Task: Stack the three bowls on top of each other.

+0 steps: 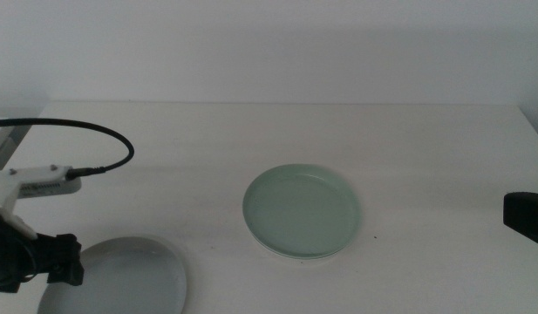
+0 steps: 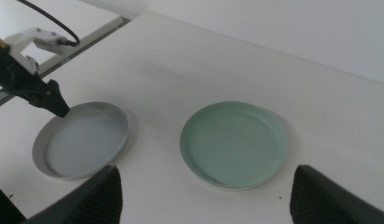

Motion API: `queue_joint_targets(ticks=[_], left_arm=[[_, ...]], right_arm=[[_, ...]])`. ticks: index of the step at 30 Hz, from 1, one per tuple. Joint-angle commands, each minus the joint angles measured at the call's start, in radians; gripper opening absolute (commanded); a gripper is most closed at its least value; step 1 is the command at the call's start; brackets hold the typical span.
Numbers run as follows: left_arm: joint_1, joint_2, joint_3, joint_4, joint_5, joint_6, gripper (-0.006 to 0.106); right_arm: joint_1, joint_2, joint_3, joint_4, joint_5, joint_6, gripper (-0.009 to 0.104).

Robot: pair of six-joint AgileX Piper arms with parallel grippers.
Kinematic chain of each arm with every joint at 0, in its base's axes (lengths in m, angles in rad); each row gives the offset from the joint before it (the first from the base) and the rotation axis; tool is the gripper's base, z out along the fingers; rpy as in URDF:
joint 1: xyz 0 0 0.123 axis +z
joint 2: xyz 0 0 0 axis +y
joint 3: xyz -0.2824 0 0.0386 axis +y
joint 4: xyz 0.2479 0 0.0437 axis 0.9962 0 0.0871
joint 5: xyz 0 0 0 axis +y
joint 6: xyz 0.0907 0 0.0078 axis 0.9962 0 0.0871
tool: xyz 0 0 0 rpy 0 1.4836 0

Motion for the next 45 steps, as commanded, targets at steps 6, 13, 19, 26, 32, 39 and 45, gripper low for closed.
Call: queue_joint_targets(ticks=[6,13,19,26,32,39,45], left_arm=[[0.002,0.121,-0.004,-0.006,-0.063,0.001,0.09],[0.002,0.194,-0.004,-0.014,-0.054,0.001,0.075],[0.002,0.204,-0.004,-0.014,-0.045,0.001,0.046],[0.002,0.204,-0.004,-0.007,-0.036,-0.007,0.0],[0.002,0.173,-0.088,0.004,0.167,-0.026,-0.002],[-0.07,0.085,-0.319,-0.206,0.308,-0.06,-0.002],[-0.272,0.245,-0.582,-0.231,0.318,-0.148,-0.002]], right_arm=[[0.0,-0.005,0.005,-0.001,-0.007,-0.012,0.093],[0.0,-0.005,0.005,0.001,-0.007,-0.012,0.093],[0.0,-0.005,0.005,0.001,-0.007,-0.012,0.093],[0.0,-0.005,0.005,0.001,-0.007,-0.012,0.093],[0.0,-0.005,0.005,0.001,-0.007,-0.012,0.093],[0.0,-0.005,0.005,0.001,-0.007,-0.012,0.093],[0.0,-0.005,0.005,0.001,-0.007,-0.012,0.093]])
